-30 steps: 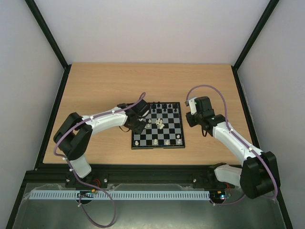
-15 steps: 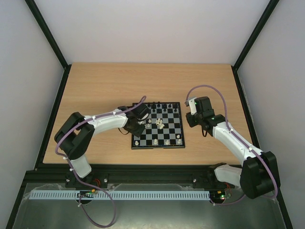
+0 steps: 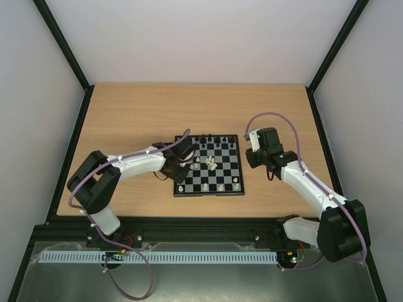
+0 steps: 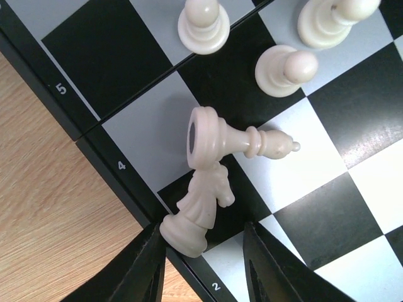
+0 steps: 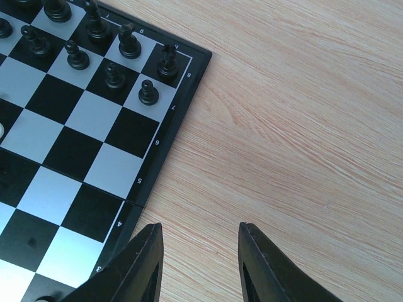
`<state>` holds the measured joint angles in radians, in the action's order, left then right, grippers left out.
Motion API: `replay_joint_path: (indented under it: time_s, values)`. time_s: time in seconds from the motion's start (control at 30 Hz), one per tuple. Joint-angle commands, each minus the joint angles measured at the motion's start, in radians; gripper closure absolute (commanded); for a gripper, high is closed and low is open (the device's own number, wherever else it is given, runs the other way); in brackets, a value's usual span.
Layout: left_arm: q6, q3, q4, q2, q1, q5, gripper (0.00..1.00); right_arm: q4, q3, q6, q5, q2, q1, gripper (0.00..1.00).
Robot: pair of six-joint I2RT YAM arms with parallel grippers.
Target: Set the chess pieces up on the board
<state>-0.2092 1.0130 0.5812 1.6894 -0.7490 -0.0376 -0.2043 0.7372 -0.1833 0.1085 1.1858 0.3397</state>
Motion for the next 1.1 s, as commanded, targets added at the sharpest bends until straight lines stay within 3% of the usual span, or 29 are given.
replay_joint_path:
  time_s: [0.0,0.23,0.57,1.07]
  values:
    - [0.01,-0.006,0.014,-0.006,-0.008,0.02,0.65,-0.031,-0.005,-0.01,-0.01,0.005,-0.002,0.65]
    - [0.015,0.01,0.008,-0.009,-0.015,-0.048,0.59,-0.033,-0.005,-0.01,-0.014,0.007,-0.003,0.65]
    - [0.068,-0.002,-0.055,-0.008,-0.035,-0.019,0.59,-0.036,-0.004,-0.012,-0.018,0.015,-0.003,0.65]
    - [0.034,-0.022,-0.011,-0.001,-0.065,-0.017,0.74,-0.04,-0.004,-0.013,-0.021,0.017,-0.003,0.64]
